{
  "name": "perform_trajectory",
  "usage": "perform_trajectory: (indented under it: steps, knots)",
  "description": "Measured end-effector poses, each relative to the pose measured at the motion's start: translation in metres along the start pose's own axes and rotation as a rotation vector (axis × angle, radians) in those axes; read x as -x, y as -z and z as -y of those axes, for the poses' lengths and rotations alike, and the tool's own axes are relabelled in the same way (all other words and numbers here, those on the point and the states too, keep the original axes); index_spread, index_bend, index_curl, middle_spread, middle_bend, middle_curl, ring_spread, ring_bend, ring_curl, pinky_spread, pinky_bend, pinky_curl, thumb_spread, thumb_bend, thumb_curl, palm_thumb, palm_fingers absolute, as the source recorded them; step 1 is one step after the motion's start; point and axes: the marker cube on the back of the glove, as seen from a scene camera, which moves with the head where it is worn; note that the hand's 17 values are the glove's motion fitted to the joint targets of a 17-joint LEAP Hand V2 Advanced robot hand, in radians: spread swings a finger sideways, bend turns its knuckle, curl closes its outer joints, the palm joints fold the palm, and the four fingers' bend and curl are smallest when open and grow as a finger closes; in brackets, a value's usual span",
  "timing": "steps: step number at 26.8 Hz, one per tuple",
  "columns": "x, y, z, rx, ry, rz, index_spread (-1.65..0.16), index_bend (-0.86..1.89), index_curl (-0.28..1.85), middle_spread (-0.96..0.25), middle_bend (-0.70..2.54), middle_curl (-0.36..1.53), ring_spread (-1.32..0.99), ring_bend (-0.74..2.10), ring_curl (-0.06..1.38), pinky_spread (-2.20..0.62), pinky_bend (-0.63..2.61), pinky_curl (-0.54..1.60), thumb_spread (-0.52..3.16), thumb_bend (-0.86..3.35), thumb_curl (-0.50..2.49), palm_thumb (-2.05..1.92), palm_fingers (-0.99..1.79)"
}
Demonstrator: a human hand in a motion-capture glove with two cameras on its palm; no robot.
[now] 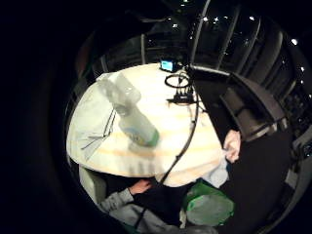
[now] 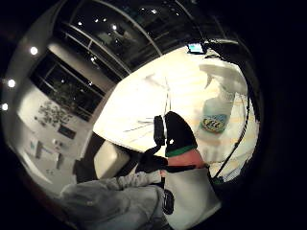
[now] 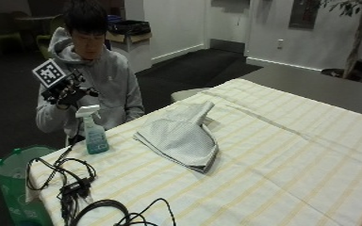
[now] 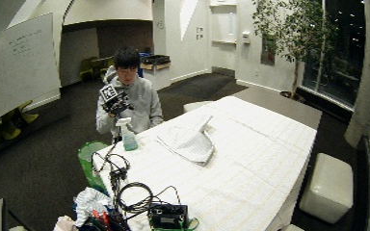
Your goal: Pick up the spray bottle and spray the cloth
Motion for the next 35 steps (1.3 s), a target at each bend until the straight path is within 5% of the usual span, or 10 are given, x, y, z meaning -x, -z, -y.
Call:
perform_trajectory:
  steps: [8, 13, 22, 35]
  knots:
    - [-0.052, -0.022, 0.023, 0.06, -0.089, 0.285, -0.32, 0.05, 0.27, -0.02, 0.25, 0.38, 0.11, 0.23, 0.21, 0.29, 0.33, 0.36, 1.02, -0.02, 0.4, 0.69, 0.24]
    - [-0.072, -0.037, 0.026, 0.234, -0.061, 0.42, -0.33, 0.01, 0.21, 0.0, 0.3, 0.39, 0.12, 0.25, 0.23, 0.28, 0.4, 0.38, 0.99, -0.03, 0.4, 0.7, 0.12]
    - [-0.079, -0.075, 0.042, 0.168, -0.051, 0.636, -0.35, 0.06, 0.15, 0.0, 0.32, 0.39, 0.11, 0.29, 0.24, 0.27, 0.46, 0.38, 0.95, -0.02, 0.39, 0.72, 0.03]
    - [-0.082, -0.105, 0.044, 0.483, -0.008, 0.742, -0.35, 0.11, 0.13, -0.08, 0.36, 0.39, 0.07, 0.31, 0.26, 0.23, 0.44, 0.37, 0.89, -0.02, 0.4, 0.81, -0.03]
